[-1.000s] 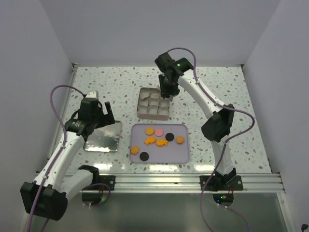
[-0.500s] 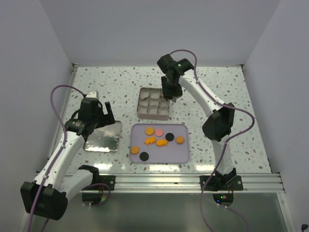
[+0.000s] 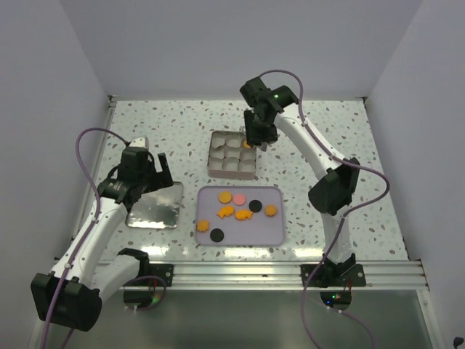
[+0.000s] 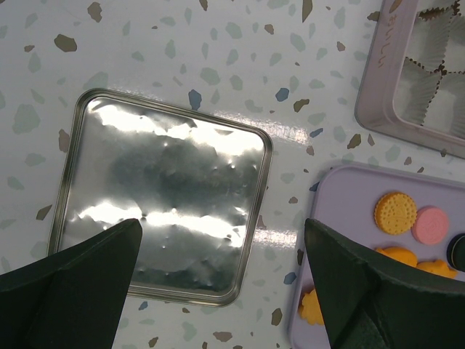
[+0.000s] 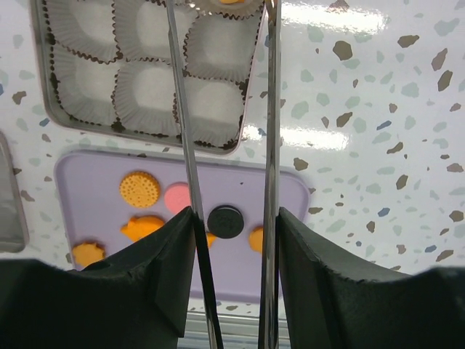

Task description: Pack the cookies

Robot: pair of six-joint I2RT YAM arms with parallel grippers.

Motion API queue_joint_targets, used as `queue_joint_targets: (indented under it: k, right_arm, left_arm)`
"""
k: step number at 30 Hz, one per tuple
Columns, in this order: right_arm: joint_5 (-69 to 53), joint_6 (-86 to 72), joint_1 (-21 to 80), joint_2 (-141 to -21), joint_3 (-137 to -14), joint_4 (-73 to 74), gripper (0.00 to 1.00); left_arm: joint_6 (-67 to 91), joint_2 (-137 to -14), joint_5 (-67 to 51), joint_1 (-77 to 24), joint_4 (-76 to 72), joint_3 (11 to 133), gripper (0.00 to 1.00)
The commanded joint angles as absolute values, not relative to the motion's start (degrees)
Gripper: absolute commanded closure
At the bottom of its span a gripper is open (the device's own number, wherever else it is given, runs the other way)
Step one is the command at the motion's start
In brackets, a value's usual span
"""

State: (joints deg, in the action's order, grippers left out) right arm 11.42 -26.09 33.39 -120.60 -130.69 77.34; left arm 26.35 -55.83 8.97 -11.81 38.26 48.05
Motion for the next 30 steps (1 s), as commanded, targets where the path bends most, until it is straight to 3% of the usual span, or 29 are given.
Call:
queue_joint_targets:
  k: [1, 10, 20, 30]
  right_arm:
    - [11.0, -26.7, 34.4, -111.9, -130.1, 85.3, 0.52]
    - [9.8, -28.5, 45.8, -104.9, -123.8, 87.5, 0.5]
    - [7.6, -35.6, 59.2, -100.9, -108.6, 84.2, 0.49]
    - [10.8, -38.1, 62.2, -100.7, -104.2, 86.0, 0.49]
  left_arm:
    - [25.3, -55.4, 8.4, -12.2, 36.2, 47.8, 0.0]
    - [25.2, -55.1, 8.3, -12.2, 36.0, 47.8, 0.0]
    - [25.2, -54.5, 8.2, -12.2, 35.9, 47.8, 0.0]
    - [25.3, -53.3, 8.3, -12.2, 35.9, 47.5, 0.0]
